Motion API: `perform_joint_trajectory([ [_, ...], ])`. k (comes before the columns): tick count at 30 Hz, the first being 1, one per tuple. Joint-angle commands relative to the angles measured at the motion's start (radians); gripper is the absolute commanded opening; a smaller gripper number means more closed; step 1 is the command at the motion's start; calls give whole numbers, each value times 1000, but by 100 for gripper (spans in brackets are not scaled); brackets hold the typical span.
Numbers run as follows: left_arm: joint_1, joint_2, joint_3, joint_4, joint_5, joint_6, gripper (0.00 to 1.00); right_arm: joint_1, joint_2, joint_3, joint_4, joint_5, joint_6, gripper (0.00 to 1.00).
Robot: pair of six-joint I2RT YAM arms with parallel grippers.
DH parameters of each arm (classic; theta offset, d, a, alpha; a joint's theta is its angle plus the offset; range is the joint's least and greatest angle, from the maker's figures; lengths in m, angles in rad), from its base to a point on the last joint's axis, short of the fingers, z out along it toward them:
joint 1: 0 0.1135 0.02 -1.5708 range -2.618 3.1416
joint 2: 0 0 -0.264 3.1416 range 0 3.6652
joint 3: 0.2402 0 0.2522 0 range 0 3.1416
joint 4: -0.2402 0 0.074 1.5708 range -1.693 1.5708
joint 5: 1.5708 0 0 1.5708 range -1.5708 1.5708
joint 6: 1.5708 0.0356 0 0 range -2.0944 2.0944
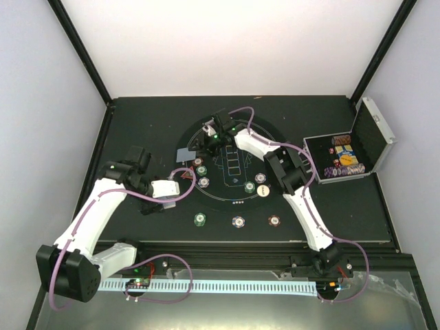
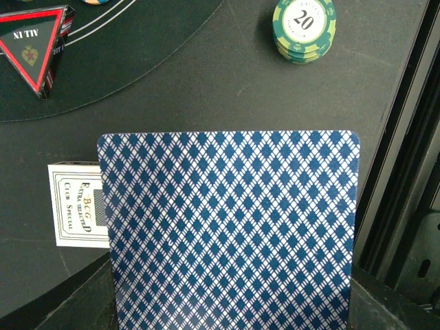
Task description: Distribute texas hold em gaming equipment
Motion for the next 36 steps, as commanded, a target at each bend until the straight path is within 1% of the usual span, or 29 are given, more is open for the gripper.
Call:
perform_joint_trajectory([
  [1,4,-21,44,-35,23,-13,2,-10,-106,-5,-122,52,-88,46],
  [5,4,-29,51,-42,20,-11,2,-22,-215,-86,-169,120,-158,59],
  [10,4,-30,65,-48,21,-16,2,-30,-373,-258,-158,167,-203,68],
  [12,4,-29,74,-50,25,-20,2,-25,-463,-387,-79,158,-182,73],
  [15,4,-28,81,-52,32,-21,2,-7,-616,-636,120,90,-105,79],
  [19,3,-29,78,-43,33,-18,2,69,-800,-924,352,46,12,81],
  [22,4,-22,75,-42,32,-16,1,165,-894,-1075,496,41,98,81],
  [26,4,-19,76,-45,43,-13,2,258,-926,-1179,733,40,236,81],
  [32,4,-18,87,-47,62,-15,2,316,-828,-1208,1003,-5,397,76],
  [34,2,-17,91,-52,71,-11,2,326,-796,-1199,1054,-15,430,75],
  [36,2,-21,95,-54,77,-10,2,335,-773,-1179,1057,-18,436,74],
])
